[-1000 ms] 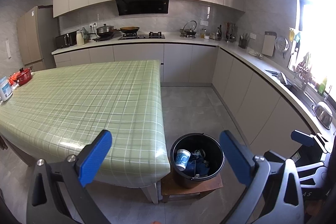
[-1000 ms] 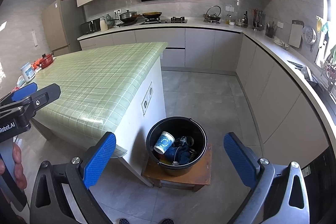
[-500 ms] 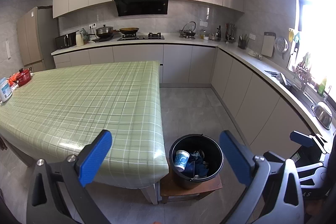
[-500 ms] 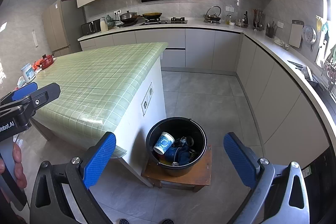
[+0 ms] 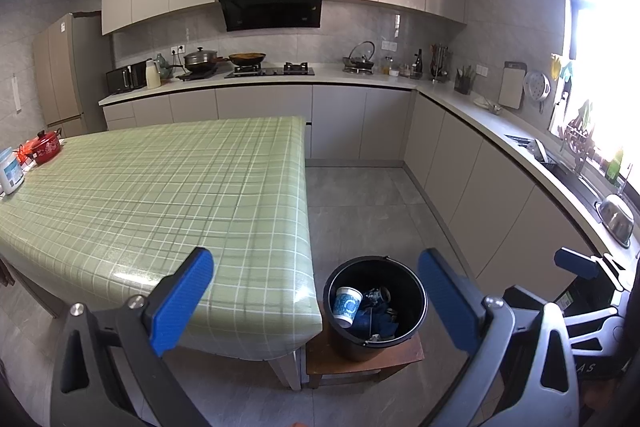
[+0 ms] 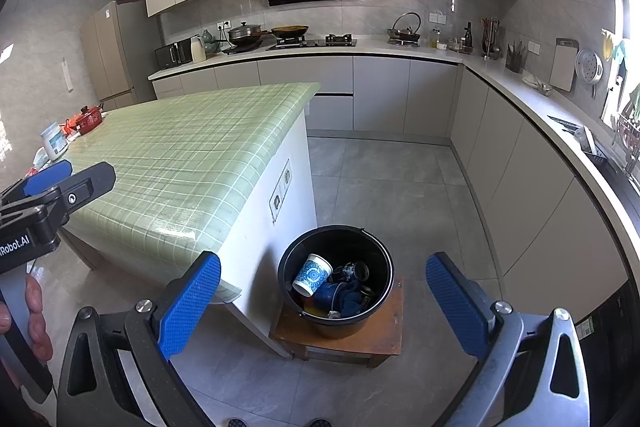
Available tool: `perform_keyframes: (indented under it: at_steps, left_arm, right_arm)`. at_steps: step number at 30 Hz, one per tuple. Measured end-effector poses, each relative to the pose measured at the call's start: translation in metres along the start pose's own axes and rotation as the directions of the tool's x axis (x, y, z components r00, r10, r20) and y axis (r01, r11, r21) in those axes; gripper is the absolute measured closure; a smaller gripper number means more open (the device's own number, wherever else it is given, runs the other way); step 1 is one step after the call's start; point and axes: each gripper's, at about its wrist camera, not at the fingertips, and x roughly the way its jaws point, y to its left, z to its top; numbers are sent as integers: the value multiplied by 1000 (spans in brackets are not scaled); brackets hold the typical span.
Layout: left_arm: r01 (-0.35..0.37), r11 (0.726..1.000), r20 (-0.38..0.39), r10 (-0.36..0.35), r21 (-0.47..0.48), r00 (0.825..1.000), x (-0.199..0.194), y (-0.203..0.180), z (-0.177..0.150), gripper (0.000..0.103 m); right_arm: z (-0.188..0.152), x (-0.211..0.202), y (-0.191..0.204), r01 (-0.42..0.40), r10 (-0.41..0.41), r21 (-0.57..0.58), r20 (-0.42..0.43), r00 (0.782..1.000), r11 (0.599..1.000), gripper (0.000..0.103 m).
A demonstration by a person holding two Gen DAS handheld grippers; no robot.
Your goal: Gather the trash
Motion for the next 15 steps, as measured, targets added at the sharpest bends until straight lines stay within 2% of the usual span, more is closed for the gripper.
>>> perform_keyframes:
  at_steps: [15]
  left_arm:
    - [1,1000,-2,-1,-3,1000,0,-5,-1,0]
  right_arm:
    - [1,-1,0,0,0,2,4,1000,1000,0]
